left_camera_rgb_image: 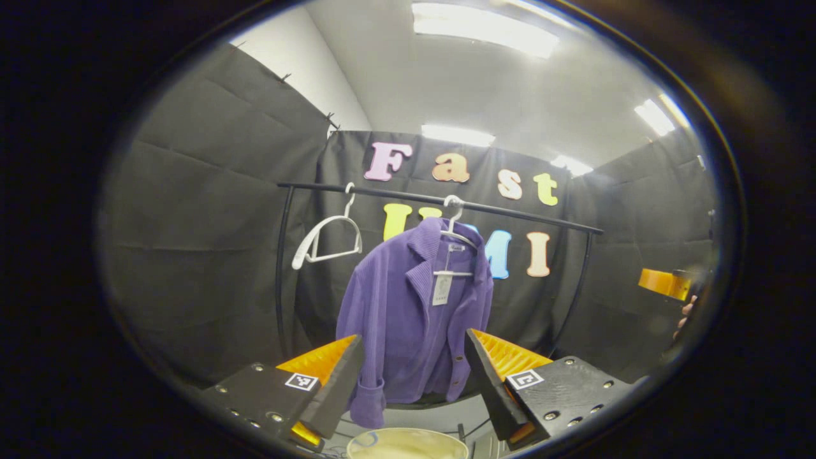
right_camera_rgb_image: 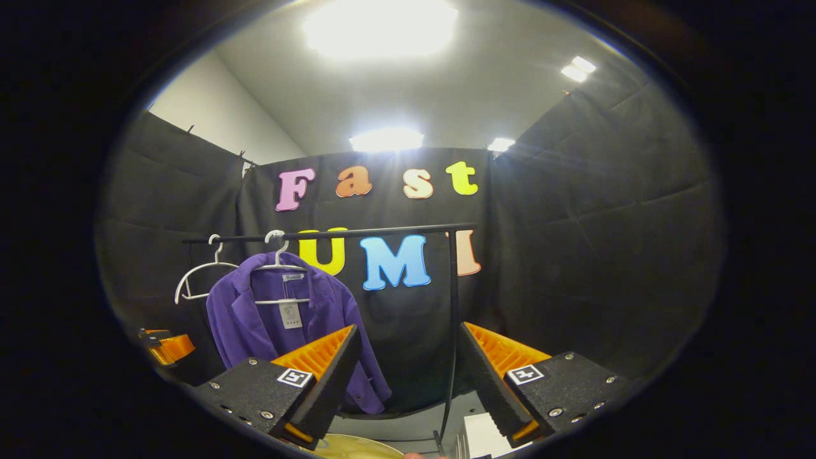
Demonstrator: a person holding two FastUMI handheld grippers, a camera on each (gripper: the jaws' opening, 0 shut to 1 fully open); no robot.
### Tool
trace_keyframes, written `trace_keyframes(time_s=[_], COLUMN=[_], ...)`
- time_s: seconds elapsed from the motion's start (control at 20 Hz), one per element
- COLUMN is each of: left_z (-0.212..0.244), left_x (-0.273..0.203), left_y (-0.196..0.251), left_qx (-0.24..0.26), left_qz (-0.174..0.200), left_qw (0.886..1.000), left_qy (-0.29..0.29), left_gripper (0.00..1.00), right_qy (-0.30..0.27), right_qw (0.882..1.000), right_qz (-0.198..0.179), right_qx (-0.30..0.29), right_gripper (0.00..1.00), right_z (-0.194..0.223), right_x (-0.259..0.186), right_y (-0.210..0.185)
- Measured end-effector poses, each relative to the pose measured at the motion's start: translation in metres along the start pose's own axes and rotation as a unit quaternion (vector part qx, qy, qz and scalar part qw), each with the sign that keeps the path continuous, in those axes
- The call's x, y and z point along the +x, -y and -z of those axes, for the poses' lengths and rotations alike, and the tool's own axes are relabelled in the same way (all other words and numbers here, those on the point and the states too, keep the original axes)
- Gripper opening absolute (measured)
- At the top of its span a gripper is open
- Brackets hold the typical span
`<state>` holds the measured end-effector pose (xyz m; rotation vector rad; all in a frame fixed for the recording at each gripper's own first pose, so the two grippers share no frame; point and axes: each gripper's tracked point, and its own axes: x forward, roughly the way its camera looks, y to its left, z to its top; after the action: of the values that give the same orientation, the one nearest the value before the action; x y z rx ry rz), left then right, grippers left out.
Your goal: Grasp the clothes on the hanger with both hands and then place them into the laundry hamper below.
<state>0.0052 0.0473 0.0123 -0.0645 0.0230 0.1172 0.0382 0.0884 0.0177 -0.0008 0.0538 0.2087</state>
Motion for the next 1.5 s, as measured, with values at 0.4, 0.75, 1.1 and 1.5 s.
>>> trace_keyframes(time_s=[0.4,0.75,1.1,1.5], left_z=[-0.021,-0.027,-0.018,-0.009], left_x=[0.054,0.121,0.177,0.226], left_y=[0.013,0.013,0.023,0.018], left_qx=[-0.018,-0.034,-0.03,-0.007], left_qz=[-0.029,-0.079,-0.11,-0.174], left_qw=[0.999,0.996,0.993,0.985], left_qy=[0.0,-0.008,-0.015,-0.016], left_gripper=[0.91,0.88,0.86,0.86], right_qy=[-0.069,-0.101,-0.134,-0.161], right_qw=[0.989,0.97,0.951,0.939], right_qz=[-0.102,-0.197,-0.261,-0.277], right_qx=[0.087,0.102,0.1,0.12], right_gripper=[0.95,0.95,0.95,0.95], right_z=[0.025,0.031,0.056,0.083], right_x=[0.089,0.175,0.237,0.29], right_y=[-0.052,-0.109,-0.161,-0.187])
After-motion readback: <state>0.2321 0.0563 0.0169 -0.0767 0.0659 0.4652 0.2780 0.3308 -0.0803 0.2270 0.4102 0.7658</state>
